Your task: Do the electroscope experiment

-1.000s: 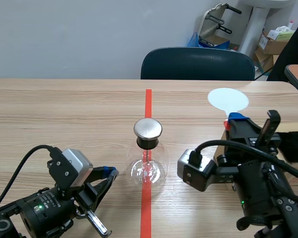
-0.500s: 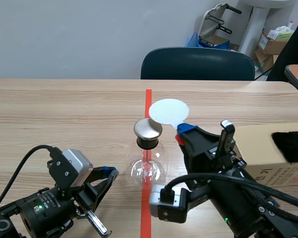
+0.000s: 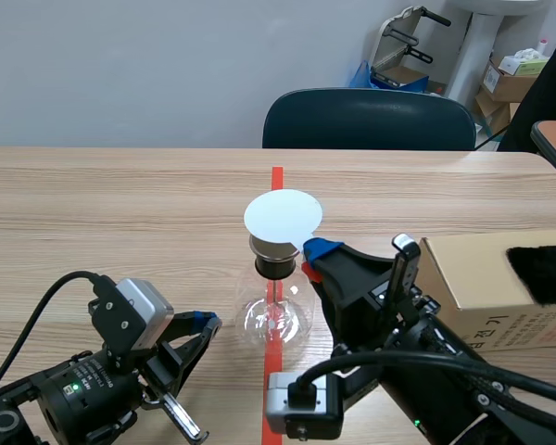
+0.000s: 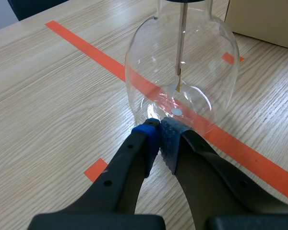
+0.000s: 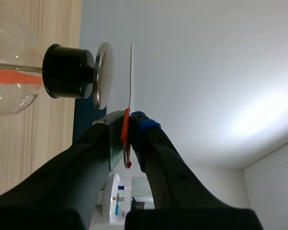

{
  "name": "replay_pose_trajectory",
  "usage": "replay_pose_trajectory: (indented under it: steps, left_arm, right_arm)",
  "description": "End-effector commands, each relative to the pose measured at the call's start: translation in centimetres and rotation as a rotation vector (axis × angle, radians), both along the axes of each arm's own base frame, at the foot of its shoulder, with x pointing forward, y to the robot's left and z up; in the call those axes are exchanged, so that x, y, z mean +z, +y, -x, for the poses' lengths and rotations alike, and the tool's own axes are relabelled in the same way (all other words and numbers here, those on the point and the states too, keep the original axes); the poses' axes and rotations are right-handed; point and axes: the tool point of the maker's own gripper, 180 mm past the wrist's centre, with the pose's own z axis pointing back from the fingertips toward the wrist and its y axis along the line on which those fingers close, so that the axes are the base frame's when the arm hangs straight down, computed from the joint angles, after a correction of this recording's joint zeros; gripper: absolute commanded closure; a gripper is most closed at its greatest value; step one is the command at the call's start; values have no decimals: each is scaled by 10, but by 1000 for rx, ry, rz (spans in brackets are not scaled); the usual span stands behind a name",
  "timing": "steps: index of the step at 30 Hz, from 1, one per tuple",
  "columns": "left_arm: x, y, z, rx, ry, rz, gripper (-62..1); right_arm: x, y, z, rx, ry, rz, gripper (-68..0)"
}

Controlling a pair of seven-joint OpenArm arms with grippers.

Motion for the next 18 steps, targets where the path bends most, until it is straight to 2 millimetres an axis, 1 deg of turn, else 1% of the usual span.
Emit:
replay_pose_trajectory:
  steps: [1,10,16,18]
  left_arm:
    - [7,-3,-3,2,-19,24,-27]
    - [7,-3,-3,2,-19,24,-27]
    - [7,-3,-3,2,-19,24,-27]
    - [7,-3,-3,2,-19,24,-27]
  right_arm:
    - [10,2,-2,16,-37,-4,-19]
    - [8,6,2,45,-27,1,-19]
    - [8,6,1,42,-28,1,-19]
    - [9,3,-1,21,-29,-1,-19]
